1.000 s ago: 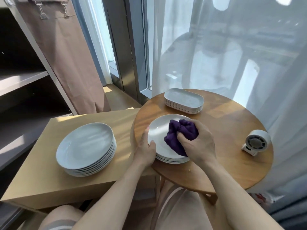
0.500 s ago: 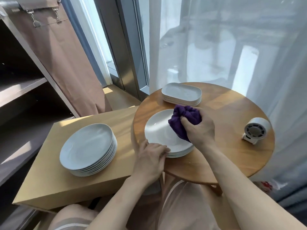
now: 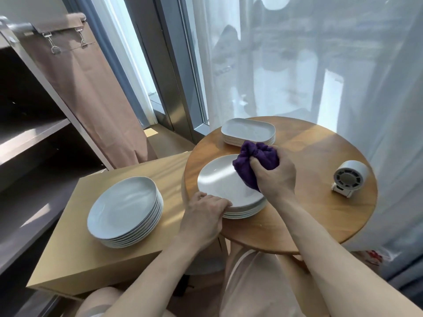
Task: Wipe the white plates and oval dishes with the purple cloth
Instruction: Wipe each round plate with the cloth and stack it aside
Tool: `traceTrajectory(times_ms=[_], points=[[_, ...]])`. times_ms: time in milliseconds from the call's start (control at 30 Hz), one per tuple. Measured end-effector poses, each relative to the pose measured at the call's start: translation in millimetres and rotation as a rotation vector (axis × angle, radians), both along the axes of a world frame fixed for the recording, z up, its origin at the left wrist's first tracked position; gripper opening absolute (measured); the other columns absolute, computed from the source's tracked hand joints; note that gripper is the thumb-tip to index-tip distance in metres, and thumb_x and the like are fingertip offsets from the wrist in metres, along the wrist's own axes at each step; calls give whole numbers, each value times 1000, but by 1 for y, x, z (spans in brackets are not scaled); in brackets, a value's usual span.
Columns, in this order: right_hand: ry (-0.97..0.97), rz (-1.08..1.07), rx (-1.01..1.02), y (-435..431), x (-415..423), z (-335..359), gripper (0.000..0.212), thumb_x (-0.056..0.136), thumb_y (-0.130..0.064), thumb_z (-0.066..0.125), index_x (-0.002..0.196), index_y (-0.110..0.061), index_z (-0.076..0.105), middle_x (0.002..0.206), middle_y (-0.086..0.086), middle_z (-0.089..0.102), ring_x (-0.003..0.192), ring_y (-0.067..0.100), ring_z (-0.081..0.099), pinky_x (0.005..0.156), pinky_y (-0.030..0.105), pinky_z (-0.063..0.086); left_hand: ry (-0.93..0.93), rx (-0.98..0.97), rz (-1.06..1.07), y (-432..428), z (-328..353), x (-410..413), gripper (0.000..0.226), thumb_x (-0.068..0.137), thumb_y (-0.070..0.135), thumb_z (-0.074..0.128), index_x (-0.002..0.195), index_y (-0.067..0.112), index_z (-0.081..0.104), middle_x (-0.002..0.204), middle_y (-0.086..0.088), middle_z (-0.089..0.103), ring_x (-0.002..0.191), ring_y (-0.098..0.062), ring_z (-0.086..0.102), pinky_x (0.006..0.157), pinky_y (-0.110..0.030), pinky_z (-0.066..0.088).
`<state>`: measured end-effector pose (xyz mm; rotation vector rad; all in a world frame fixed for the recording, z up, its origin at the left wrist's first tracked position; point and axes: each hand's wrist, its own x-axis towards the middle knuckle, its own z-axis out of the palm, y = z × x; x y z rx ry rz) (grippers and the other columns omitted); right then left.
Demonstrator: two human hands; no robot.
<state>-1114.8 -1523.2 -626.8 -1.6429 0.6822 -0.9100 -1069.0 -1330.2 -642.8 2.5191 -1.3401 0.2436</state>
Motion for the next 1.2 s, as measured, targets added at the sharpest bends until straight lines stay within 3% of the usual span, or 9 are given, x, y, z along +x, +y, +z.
traceTrajectory(times_ms=[67,133,267,500,633,700,900,1000,1200], points=[[-27,-35,2,0,0,1,28,69,-48,74,93,-48,59,98,-19,68,92,-9,63,78,6,44,-20,-22,-9,1,5,0,22,92,9,65,105,22,77,100,5,78,95,-20,70,96,-38,46],[-58,-77,20,-1,0,1,35,73,-46,75,105,-42,60,107,-13,68,100,2,64,88,18,49,-40,-57,-11,1,11,1,18,91,7,67,100,20,77,95,4,78,91,-22,71,92,-39,47],[-107,-168,79,-9,0,1,45,81,-41,77,119,-29,58,118,-4,63,107,11,62,95,28,51,51,-206,23,0,23,2,15,97,12,62,100,18,75,96,4,77,93,-22,67,94,-33,39],[-156,-241,291,-22,1,-2,39,80,-42,77,111,-28,59,108,-8,68,102,14,67,97,38,55,331,-398,76,-1,47,6,16,95,7,65,93,17,77,90,8,75,90,-16,66,83,-38,51],[-191,-252,454,-26,2,-5,30,78,-43,76,99,-29,60,103,-4,70,98,19,70,83,31,57,523,-493,130,0,59,11,21,98,9,64,89,24,75,85,21,71,88,6,63,76,-12,47],[-198,-262,497,-27,2,-6,28,78,-42,77,95,-28,60,99,-6,69,96,18,70,76,26,53,577,-538,153,2,63,13,22,99,10,63,89,25,75,86,22,71,87,9,61,75,-7,44],[-198,-224,558,-26,-1,-4,37,72,-44,76,95,-23,58,101,13,72,84,32,73,62,40,62,802,-828,273,3,69,21,21,102,10,58,95,19,76,81,16,74,74,10,62,69,-6,49],[-206,-182,590,-24,-2,0,47,65,-48,76,99,-21,57,104,25,71,86,50,71,64,60,62,926,-921,300,5,67,25,20,104,13,55,102,13,75,84,13,74,75,7,62,69,-11,52],[-246,-148,620,-20,-2,3,48,65,-44,76,100,-17,57,100,30,70,52,41,64,44,43,52,1285,-1154,353,7,64,37,21,106,16,51,114,11,69,97,2,73,87,-13,62,78,-33,49]])
